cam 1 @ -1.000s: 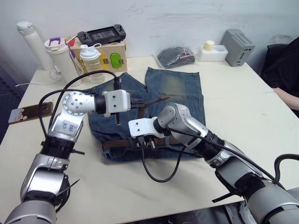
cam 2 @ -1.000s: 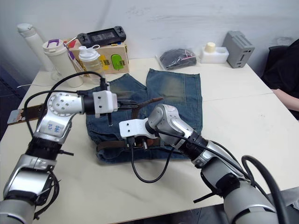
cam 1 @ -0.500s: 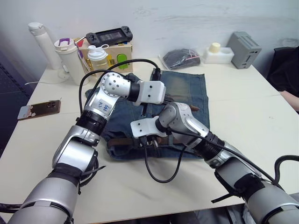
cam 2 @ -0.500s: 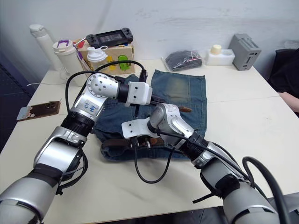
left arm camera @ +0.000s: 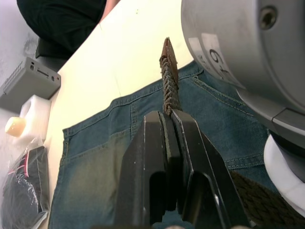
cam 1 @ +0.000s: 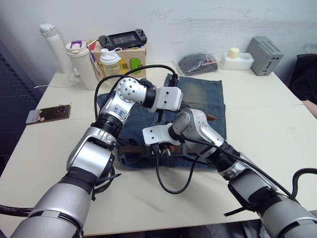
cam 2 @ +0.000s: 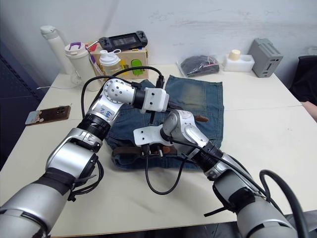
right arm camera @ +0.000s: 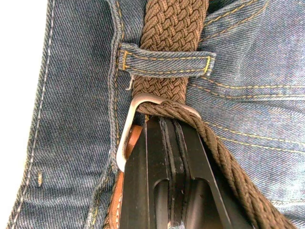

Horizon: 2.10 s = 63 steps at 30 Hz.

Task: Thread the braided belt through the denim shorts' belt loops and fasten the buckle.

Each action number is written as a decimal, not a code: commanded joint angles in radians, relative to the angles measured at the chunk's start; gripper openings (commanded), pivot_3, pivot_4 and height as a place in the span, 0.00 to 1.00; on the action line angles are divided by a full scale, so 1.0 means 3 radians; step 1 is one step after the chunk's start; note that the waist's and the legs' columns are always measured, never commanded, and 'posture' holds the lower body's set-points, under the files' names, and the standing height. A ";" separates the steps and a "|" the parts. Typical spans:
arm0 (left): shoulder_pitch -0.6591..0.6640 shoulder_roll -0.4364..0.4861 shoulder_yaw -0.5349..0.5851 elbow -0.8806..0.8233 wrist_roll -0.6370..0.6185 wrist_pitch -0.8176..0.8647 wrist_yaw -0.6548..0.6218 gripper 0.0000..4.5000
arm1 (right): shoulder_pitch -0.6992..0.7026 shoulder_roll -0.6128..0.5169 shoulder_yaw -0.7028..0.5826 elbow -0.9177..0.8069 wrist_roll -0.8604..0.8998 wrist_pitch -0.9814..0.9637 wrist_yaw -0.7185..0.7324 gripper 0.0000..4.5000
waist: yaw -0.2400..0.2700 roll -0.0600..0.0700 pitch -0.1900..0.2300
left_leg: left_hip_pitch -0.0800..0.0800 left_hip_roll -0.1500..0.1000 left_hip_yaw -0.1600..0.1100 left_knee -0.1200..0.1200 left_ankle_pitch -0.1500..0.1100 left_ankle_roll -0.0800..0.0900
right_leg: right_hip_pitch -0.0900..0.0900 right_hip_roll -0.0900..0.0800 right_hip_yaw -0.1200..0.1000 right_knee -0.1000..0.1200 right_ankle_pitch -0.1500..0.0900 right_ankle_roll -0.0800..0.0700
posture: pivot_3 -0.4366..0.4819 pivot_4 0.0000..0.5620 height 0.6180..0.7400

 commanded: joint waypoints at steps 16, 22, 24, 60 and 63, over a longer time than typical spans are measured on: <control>0.1550 0.1251 0.0919 -0.2054 -0.0320 0.0651 0.0235 0.00 | 0.0953 0.0062 -0.0628 -0.0930 0.0574 0.0866 -0.0471 0.01 | -0.0100 0.0021 0.0033 | -0.0046 0.0015 0.0003 -0.0019 0.0009 -0.0023 | -0.0071 0.0003 0.0006 0.0029 -0.0007 -0.0012 | 0.48 0.27 0.52; 0.2449 0.1684 0.1093 -0.2846 -0.0292 0.0920 0.0297 0.00 | 0.0973 -0.0021 -0.0907 -0.1555 0.0946 0.1397 -0.0688 0.01 | -0.0040 0.0006 0.0082 | -0.0093 0.0004 -0.0004 -0.0007 0.0005 -0.0014 | -0.0107 -0.0005 0.0007 0.0034 -0.0007 -0.0013 | 0.48 0.27 0.52; 0.2625 0.1786 0.1112 -0.3001 -0.0236 0.0926 0.0322 0.00 | 0.0956 -0.0016 -0.1008 -0.1700 0.1072 0.1528 -0.0796 0.01 | -0.0026 0.0004 0.0104 | -0.0098 0.0003 -0.0002 -0.0007 0.0005 -0.0011 | -0.0106 -0.0005 0.0009 0.0021 -0.0005 -0.0011 | 0.48 0.27 0.52; 0.2569 0.1928 0.0937 -0.3156 -0.0354 0.0836 0.0256 0.00 | 0.2212 -0.0989 -0.0478 -0.2596 0.0302 0.0015 -0.2765 0.95 | -0.0005 -0.0023 0.0148 | -0.0121 -0.0006 0.0001 0.0001 0.0027 -0.0008 | -0.0127 0.0000 0.0004 0.0038 -0.0003 -0.0006 | 0.48 0.27 0.52; 0.2555 0.1927 0.0930 -0.3098 -0.0347 0.0796 0.0250 0.00 | 0.2315 -0.1020 -0.0507 -0.2702 0.0263 0.0029 -0.2697 0.95 | -0.0003 -0.0024 0.0148 | -0.0120 -0.0011 0.0001 0.0001 0.0028 -0.0005 | -0.0126 0.0000 0.0005 0.0038 -0.0002 -0.0003 | 0.48 0.27 0.52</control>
